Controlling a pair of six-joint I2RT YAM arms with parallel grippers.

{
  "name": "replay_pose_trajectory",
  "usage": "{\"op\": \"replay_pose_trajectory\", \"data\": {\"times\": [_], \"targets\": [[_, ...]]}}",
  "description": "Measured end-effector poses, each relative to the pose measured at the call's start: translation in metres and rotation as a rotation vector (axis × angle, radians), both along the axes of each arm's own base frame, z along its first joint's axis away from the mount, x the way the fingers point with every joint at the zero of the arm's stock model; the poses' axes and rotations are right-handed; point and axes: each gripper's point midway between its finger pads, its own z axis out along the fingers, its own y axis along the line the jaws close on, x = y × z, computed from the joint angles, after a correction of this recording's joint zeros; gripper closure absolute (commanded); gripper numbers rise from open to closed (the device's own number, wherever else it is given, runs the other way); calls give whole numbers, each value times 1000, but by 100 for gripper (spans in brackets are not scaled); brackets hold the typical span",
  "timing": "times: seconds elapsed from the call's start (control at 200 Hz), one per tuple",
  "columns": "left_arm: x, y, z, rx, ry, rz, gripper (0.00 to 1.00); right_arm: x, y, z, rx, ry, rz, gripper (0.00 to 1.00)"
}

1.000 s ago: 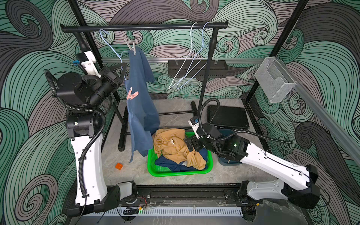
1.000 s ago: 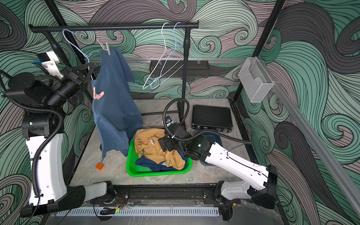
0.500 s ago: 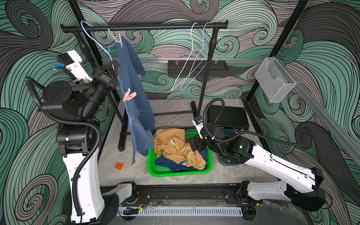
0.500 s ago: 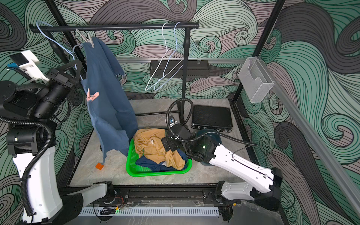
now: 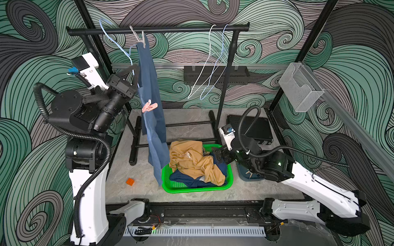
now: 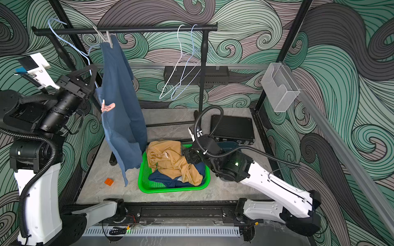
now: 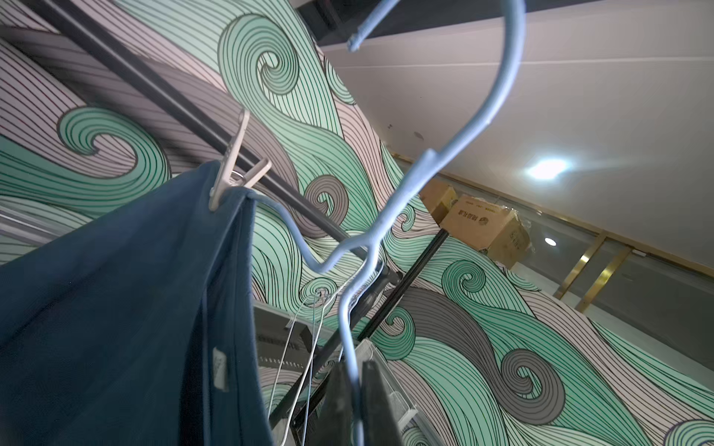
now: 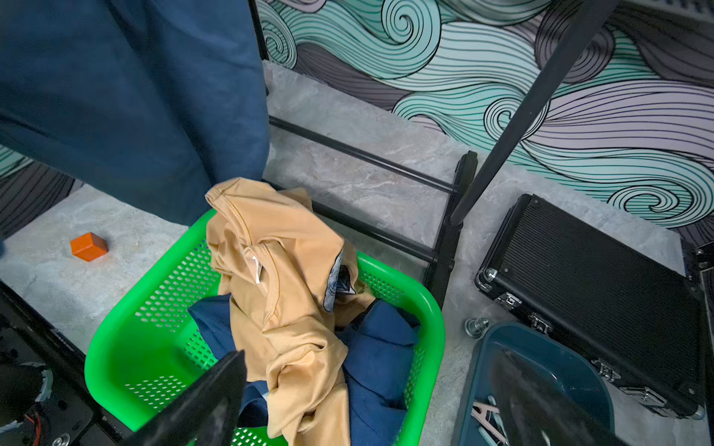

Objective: Remove the clothespins securing t-shirts to the hanger
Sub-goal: Pick up the hanger from the clothes rail.

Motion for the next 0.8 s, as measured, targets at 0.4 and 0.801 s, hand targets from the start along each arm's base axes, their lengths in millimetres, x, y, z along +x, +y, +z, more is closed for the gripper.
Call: {"op": "replay_pose_trajectory", "data": {"times": [0.4,0.801], "targets": [[17,-48,-118,94,214,-79,100,3,-14,24,-24,-75,-21,1],[11,-66,-204,177,342,-30,100,2,-13,35,-16,-80,-15,1]]}}
